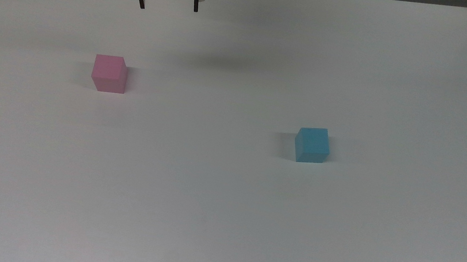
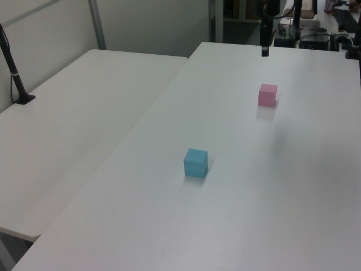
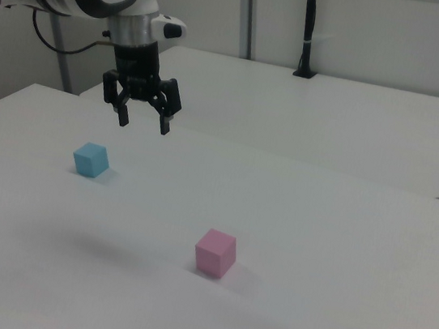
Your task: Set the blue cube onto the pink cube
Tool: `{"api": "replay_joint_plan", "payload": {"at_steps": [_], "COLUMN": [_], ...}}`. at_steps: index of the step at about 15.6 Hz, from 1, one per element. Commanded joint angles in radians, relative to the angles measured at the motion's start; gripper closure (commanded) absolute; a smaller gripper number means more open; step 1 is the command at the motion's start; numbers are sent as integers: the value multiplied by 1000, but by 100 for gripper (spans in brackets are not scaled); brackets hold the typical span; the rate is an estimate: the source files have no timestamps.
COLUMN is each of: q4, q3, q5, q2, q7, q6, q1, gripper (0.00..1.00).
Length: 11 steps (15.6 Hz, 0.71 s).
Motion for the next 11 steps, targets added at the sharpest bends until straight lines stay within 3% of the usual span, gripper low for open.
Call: {"api": "replay_joint_plan", "payload": {"at_steps": [1,11], "q4": [-11,-14], "q3": [21,21], "q5": [47,57], "q2": [0,8], "q7": [11,19], "q6": [11,37], "q1": [-27,-16], "gripper": [0,0]}}
